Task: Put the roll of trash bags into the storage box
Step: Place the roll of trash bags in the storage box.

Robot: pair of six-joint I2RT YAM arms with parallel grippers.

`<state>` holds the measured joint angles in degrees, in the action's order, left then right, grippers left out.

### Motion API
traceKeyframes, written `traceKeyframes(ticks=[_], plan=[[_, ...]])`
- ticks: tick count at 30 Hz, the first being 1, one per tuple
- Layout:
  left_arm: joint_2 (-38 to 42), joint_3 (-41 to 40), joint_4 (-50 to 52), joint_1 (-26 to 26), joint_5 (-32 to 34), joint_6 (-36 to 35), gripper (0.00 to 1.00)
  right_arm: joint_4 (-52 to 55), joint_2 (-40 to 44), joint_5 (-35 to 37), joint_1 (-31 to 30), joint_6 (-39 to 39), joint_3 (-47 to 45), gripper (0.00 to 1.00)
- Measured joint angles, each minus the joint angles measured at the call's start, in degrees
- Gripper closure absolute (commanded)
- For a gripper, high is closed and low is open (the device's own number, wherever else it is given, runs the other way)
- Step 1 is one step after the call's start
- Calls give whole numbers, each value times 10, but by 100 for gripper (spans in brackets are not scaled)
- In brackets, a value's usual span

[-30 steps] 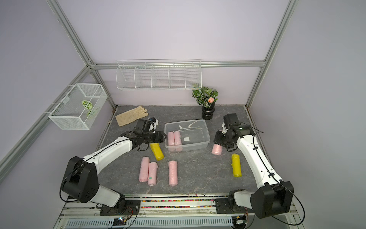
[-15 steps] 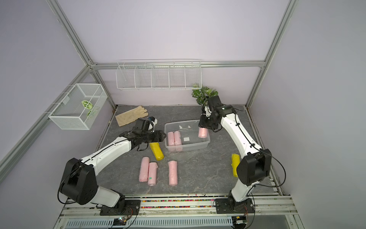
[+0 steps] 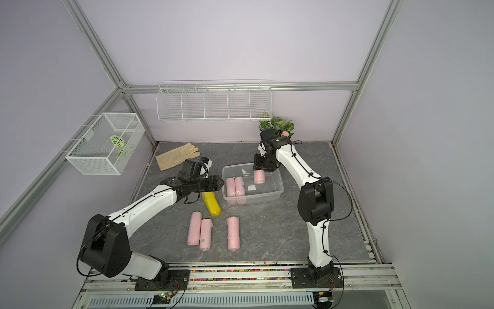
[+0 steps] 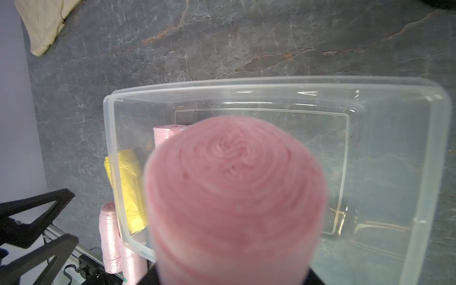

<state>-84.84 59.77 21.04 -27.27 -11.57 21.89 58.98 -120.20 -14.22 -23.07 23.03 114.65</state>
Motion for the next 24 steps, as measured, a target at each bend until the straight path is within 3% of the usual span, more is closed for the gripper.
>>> traceKeyframes(ticks=[24], plan=[[0,-8,-2,3,0,0,27,4,-74,-24,-38,0,18,52]])
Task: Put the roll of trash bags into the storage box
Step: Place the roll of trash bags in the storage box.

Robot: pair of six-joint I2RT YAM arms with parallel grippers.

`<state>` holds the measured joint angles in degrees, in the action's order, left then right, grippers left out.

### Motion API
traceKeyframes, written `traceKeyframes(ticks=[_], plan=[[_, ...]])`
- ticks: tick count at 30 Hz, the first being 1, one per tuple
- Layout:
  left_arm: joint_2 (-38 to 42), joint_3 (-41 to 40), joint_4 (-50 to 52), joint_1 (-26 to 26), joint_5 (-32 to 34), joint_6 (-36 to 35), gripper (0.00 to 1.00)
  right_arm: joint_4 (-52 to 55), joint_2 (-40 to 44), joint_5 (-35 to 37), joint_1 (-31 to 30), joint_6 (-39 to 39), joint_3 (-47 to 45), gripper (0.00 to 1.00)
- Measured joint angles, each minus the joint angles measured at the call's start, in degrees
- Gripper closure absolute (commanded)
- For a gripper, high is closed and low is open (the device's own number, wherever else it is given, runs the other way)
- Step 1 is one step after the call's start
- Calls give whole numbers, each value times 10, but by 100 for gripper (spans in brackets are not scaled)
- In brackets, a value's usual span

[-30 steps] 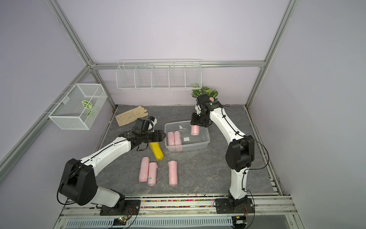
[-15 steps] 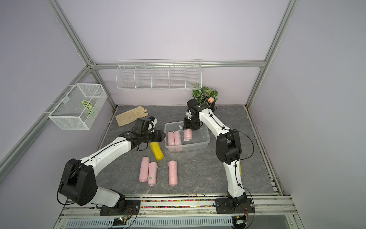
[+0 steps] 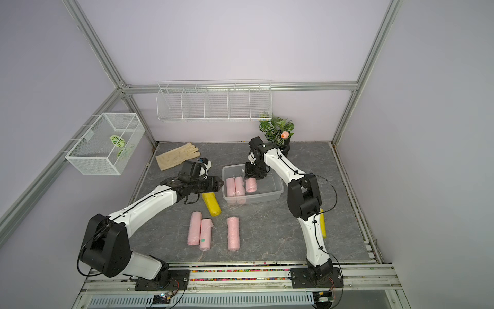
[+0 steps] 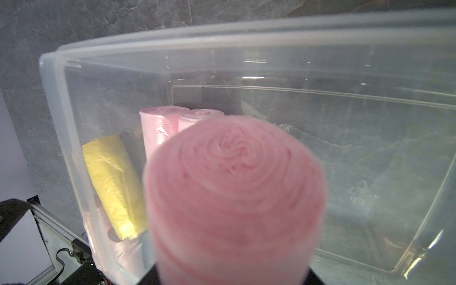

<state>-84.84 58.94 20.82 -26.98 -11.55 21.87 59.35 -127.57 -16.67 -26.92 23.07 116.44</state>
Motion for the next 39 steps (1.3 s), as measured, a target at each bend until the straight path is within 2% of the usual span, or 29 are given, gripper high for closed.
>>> traceKeyframes(ticks=[22,39], plan=[[7,-6,0,0,2,0,27,-26,-44,-15,-1,12,-47,52],[14,-11,0,0,4,0,27,-47,-44,-32,-1,17,-59,41]])
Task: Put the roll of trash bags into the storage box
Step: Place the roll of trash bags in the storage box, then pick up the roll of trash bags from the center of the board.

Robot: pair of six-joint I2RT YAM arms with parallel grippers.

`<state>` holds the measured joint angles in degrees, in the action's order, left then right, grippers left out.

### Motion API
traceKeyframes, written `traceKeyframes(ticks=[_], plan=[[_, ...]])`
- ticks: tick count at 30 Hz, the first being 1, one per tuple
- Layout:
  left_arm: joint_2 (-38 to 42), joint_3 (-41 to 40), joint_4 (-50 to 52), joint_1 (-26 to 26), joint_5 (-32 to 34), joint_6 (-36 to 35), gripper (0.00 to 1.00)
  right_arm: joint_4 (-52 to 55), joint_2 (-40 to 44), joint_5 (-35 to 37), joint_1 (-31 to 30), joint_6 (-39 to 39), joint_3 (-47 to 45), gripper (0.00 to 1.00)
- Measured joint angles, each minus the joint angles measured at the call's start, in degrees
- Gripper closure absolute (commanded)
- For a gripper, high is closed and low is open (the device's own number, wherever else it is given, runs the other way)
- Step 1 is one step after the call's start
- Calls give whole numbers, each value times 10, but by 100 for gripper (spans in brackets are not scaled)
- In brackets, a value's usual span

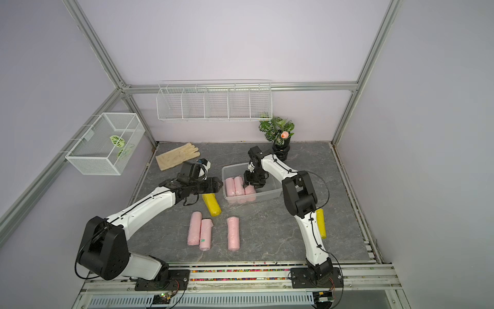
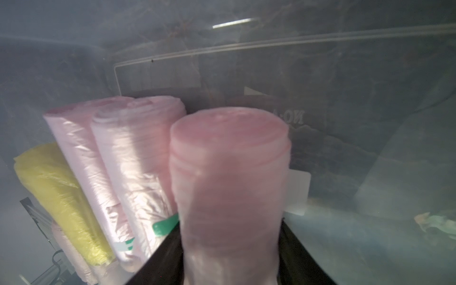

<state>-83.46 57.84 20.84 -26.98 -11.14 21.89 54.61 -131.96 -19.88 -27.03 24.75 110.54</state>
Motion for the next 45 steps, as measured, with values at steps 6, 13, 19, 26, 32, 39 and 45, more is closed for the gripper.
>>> traceKeyframes(ticks=[6,13,19,26,32,39,45], plan=[[1,-1,0,0,0,0,27,-10,1,-2,0,0,-9,40],[3,-1,0,0,0,0,27,-17,6,-3,0,1,-16,37],[3,-1,0,0,0,0,27,-18,19,-3,-1,1,-17,35],[3,-1,0,0,0,0,27,-18,41,-3,-1,1,-17,33],[3,-1,0,0,0,0,27,-12,67,17,-1,0,-17,29],[3,-1,0,0,0,0,27,11,163,63,14,-11,-60,19],[3,-1,0,0,-1,-1,27,33,320,120,83,-15,-186,15]])
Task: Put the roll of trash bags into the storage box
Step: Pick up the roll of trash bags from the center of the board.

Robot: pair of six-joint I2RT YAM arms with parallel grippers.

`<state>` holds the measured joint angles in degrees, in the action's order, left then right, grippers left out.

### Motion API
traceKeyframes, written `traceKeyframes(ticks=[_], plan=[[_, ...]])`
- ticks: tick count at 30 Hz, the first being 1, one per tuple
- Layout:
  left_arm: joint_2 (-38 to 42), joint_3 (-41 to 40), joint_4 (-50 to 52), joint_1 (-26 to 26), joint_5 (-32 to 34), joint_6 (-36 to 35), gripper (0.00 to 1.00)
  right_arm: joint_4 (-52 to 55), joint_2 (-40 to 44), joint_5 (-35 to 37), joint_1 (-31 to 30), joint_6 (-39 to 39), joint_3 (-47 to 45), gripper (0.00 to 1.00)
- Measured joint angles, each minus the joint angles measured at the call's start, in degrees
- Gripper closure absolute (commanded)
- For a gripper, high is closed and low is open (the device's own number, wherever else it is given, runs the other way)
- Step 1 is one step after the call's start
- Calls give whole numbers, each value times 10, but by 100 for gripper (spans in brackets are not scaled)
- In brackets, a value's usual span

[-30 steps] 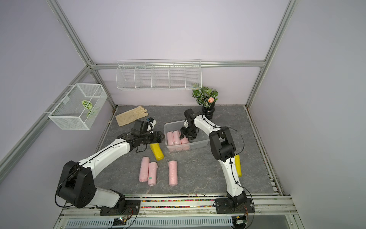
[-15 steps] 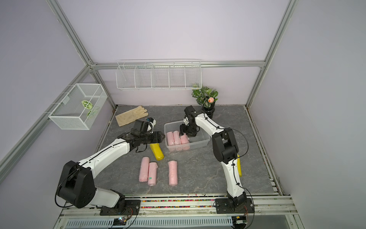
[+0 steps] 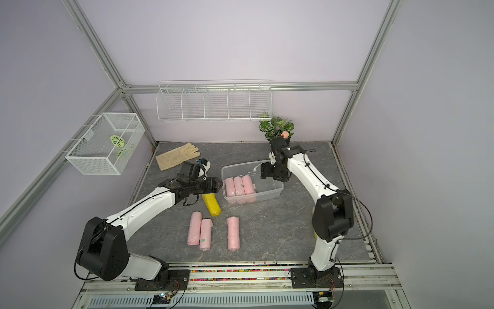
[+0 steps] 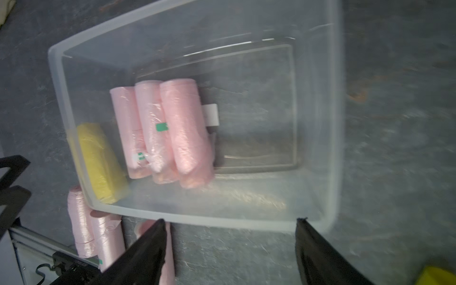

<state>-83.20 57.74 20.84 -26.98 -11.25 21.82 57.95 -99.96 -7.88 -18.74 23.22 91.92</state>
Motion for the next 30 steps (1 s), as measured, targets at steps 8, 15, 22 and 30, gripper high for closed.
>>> traceKeyframes(ticks=[8,15,22,30], plan=[[0,0,0,0,-4,-7,27,26,162,73,121,14,-191,11],[0,0,0,0,-7,-10,27,33,168,109,165,28,-270,6],[0,0,0,0,-8,-10,27,31,163,142,201,33,-307,6],[0,0,0,0,-9,-10,26,24,116,160,217,31,-307,7]])
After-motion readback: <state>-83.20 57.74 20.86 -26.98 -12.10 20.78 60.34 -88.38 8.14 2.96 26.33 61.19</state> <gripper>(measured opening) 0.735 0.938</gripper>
